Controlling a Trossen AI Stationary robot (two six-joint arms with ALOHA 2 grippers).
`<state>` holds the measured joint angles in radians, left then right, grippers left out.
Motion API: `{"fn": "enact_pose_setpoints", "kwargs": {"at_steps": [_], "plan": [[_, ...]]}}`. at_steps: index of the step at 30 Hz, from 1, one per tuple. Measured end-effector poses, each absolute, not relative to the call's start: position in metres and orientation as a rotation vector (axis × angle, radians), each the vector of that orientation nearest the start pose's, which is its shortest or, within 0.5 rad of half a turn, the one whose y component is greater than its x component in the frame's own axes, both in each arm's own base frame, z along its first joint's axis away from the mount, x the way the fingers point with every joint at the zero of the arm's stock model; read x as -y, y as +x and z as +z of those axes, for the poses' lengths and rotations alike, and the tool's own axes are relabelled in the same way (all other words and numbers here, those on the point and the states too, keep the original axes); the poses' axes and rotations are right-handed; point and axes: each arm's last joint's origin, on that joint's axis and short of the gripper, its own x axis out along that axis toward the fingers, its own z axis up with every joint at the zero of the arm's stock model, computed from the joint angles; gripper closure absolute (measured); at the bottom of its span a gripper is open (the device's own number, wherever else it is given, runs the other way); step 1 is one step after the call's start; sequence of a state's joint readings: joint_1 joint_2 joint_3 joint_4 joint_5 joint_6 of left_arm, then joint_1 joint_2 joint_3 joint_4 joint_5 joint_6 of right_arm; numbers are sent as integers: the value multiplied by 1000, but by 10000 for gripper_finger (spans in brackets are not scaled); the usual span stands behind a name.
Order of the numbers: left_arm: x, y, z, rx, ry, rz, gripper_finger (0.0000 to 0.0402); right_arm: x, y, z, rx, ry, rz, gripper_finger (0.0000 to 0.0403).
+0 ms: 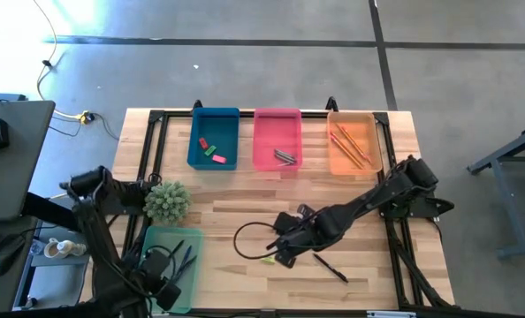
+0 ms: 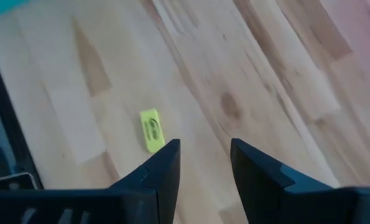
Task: Sort crayons/erasers/pens/pencils in bins
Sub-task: Put the light green eraser into the blue bin
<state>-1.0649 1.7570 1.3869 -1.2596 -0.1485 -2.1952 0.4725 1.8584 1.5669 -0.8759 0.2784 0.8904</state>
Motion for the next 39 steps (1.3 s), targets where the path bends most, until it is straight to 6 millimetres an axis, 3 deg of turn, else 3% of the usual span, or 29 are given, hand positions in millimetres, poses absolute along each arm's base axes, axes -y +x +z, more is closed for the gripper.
{"fn": "enact_pose_setpoints", "kwargs": {"at_steps": [11,18,24,31,39], "plan": [[237,141,269,-1203,-725,949,234,-174,361,261,-933,369,-188,193],[211,130,295,-1177,-695,917,234,-171,371,277,-868,302,-79,197],[192,127,316,-1130,-672,787,234,-158,380,287,-850,321,-68,207],[167,125,336,-1060,-629,663,234,-155,379,278,-941,394,-82,208],[136,126,353,-979,-618,613,234,-169,387,243,-1051,408,-91,209]]}}
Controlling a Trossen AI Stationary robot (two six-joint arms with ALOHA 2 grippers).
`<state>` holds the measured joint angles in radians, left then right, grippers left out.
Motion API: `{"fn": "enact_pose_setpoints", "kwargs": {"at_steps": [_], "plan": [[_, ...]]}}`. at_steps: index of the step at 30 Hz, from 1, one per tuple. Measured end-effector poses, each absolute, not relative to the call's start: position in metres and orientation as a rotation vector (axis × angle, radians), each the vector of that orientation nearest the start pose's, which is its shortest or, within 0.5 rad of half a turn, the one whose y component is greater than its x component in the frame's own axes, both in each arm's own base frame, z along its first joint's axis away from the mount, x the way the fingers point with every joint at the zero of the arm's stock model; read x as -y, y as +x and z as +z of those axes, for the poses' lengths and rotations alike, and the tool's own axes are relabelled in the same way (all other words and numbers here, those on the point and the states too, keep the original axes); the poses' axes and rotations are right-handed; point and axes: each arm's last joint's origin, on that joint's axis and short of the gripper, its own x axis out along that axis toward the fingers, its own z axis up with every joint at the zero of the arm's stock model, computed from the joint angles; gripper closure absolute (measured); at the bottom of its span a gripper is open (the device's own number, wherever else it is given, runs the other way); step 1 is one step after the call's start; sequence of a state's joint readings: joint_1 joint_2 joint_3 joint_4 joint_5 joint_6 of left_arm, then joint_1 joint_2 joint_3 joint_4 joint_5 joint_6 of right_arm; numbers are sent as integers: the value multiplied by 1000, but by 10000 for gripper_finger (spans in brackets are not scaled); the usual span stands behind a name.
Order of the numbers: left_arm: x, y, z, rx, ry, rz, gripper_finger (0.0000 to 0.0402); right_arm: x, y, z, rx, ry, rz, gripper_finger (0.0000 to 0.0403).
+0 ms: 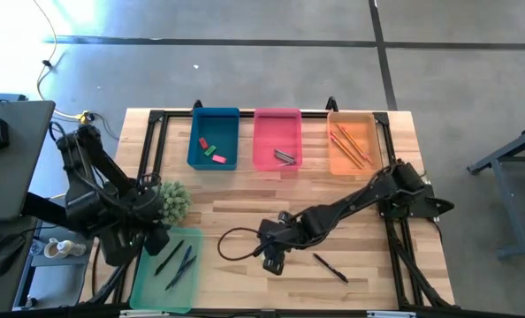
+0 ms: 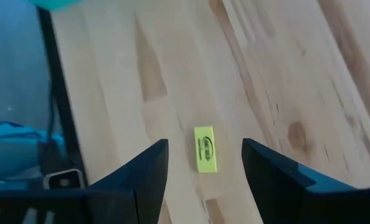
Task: Sort crayons/erasers/pens/pencils in bins
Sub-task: Put the light green eraser into the blue bin
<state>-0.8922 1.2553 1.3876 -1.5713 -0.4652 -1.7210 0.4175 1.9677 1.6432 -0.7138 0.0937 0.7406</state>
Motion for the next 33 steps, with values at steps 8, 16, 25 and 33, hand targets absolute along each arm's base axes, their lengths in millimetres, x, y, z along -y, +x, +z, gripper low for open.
{"fn": "enact_pose_setpoints", "kwargs": {"at_steps": [8,16,25,33], "plan": [[125,133,355,-989,-585,617,234,-183,390,213,-1118,350,-103,209],[123,136,355,-990,-590,628,234,-199,392,184,-1142,174,-59,209],[123,136,355,-983,-586,630,234,-210,398,156,-1148,92,-10,208],[122,137,355,-963,-578,634,234,-211,400,138,-1178,90,-22,208]]}}
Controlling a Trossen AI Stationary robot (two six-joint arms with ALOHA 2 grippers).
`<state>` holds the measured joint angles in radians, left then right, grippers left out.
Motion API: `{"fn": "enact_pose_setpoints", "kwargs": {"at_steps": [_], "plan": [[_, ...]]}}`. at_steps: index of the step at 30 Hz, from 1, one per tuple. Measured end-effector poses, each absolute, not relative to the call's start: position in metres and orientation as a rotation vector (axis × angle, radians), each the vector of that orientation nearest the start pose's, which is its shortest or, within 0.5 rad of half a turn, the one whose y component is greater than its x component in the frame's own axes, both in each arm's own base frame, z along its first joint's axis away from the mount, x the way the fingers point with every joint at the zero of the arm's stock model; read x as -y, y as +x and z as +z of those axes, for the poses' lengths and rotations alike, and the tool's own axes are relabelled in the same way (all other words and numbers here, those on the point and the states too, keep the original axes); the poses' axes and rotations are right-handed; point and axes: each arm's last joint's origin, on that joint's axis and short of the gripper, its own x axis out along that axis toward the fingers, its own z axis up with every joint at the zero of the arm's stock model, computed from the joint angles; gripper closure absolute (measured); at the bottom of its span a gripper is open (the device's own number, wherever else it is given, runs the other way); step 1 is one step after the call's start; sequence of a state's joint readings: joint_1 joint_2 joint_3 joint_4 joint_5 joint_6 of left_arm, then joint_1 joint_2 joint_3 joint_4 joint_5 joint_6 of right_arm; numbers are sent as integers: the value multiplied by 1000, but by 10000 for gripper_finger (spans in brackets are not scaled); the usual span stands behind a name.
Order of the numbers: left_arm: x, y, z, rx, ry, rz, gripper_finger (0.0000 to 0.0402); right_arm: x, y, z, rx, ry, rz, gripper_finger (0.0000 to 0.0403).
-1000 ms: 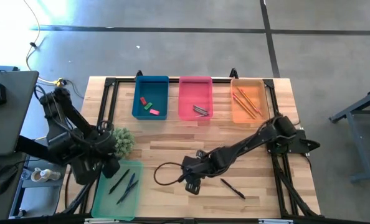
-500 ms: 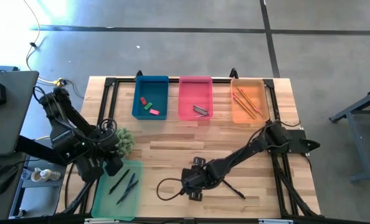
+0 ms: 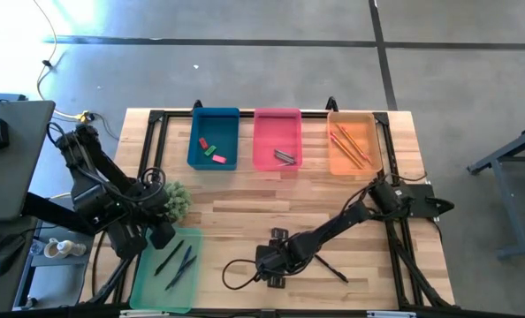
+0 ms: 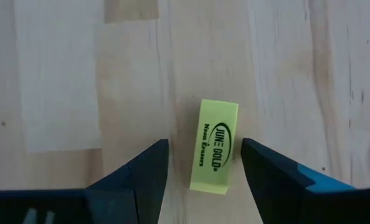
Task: Sort crayons/erasers/pens/pencils in bins
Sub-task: Put the light green eraser into the blue bin
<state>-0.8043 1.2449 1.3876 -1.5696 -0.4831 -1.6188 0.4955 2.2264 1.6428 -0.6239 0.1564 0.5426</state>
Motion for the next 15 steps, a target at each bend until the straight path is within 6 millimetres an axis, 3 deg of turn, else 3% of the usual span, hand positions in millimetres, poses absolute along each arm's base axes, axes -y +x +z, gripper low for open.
{"fn": "enact_pose_setpoints", "kwargs": {"at_steps": [5,15], "plan": [[123,136,355,-972,-575,629,234,-209,401,133,-1199,130,-73,221],[127,133,353,-1180,-568,534,234,-201,400,130,-1237,178,-140,306]]}}
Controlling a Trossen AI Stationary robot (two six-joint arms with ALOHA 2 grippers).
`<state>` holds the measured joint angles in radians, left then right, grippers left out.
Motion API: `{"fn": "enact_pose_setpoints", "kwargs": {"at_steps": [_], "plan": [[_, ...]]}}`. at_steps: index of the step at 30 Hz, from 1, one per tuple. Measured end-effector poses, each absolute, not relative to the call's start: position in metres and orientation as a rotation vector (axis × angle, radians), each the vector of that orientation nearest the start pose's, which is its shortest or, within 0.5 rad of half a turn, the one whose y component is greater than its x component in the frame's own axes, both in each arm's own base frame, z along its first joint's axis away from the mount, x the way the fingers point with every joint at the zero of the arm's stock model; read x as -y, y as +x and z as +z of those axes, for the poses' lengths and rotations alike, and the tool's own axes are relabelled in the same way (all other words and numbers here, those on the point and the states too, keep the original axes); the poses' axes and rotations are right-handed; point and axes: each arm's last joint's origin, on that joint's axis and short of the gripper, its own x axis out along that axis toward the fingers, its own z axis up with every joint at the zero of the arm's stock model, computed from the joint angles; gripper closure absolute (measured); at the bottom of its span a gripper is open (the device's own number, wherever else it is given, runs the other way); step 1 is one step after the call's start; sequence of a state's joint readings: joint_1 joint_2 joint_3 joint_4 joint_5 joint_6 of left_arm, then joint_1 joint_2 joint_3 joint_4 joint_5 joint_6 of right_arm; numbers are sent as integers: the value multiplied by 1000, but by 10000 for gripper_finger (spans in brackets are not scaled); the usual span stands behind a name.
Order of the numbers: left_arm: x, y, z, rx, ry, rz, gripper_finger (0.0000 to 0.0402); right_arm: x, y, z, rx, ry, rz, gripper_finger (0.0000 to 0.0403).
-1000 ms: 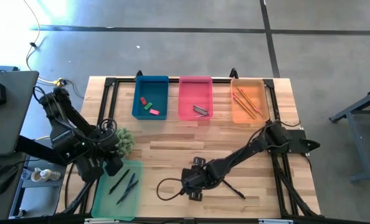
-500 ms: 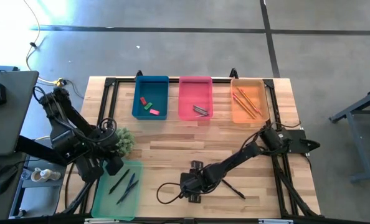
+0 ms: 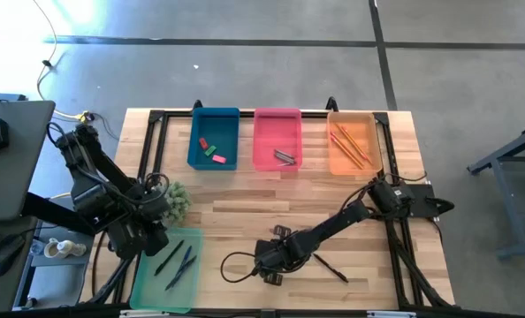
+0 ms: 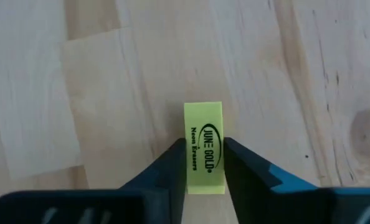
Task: Sort crayons/erasers/pens/pencils in bins
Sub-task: Put the light green eraser into the blue bin
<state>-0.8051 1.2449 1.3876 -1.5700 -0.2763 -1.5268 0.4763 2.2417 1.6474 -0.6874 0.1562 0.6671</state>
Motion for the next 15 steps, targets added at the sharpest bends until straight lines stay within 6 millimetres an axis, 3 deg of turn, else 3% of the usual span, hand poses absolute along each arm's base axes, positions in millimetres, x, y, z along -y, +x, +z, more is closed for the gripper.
{"fn": "enact_pose_setpoints", "kwargs": {"at_steps": [6,15], "plan": [[128,131,353,-1276,-535,461,234,-201,399,130,-1250,208,-168,331],[137,122,352,-1401,-442,301,234,-201,399,129,-1244,286,-220,335]]}}
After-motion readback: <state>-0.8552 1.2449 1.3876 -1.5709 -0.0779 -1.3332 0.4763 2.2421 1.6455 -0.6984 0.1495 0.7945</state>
